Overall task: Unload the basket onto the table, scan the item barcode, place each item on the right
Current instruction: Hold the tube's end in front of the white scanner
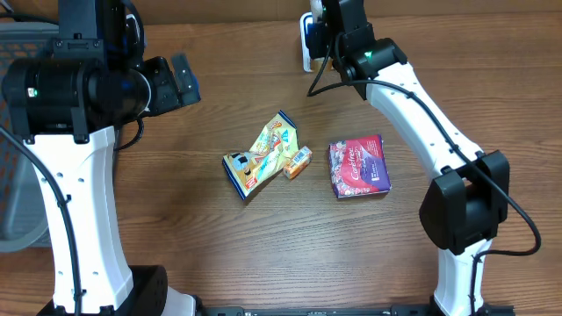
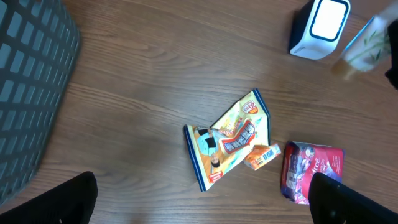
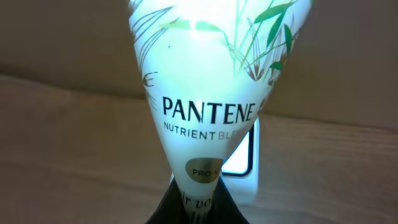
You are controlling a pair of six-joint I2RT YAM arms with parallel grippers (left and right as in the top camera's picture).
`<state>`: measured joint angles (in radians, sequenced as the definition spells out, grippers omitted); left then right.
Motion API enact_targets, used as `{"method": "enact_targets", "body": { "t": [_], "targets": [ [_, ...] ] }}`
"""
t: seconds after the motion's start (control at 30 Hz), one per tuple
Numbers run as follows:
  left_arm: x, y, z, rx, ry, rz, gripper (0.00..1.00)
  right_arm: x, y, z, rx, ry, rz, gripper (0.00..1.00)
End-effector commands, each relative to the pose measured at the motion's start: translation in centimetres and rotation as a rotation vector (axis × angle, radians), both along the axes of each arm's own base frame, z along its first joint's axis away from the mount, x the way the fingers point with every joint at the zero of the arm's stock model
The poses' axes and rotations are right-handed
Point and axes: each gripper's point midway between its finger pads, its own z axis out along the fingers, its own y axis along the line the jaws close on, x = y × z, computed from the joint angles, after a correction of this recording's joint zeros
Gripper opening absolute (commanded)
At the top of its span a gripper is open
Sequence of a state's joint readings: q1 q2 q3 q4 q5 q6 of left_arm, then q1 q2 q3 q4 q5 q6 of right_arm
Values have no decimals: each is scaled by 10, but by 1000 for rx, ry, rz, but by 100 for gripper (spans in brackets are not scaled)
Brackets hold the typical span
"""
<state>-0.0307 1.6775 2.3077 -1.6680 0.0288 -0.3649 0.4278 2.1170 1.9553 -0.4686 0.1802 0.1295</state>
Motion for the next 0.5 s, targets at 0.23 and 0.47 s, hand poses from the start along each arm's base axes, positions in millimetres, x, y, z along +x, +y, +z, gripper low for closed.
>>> {"method": "enact_targets", "body": {
  "t": [0.23, 0.47],
  "targets": [
    [-3, 2, 4, -3, -14, 14, 100, 29, 8, -37, 73, -13, -73, 4],
    [-3, 2, 4, -3, -14, 14, 100, 33, 10, -35, 85, -37, -72, 4]
  ]
}}
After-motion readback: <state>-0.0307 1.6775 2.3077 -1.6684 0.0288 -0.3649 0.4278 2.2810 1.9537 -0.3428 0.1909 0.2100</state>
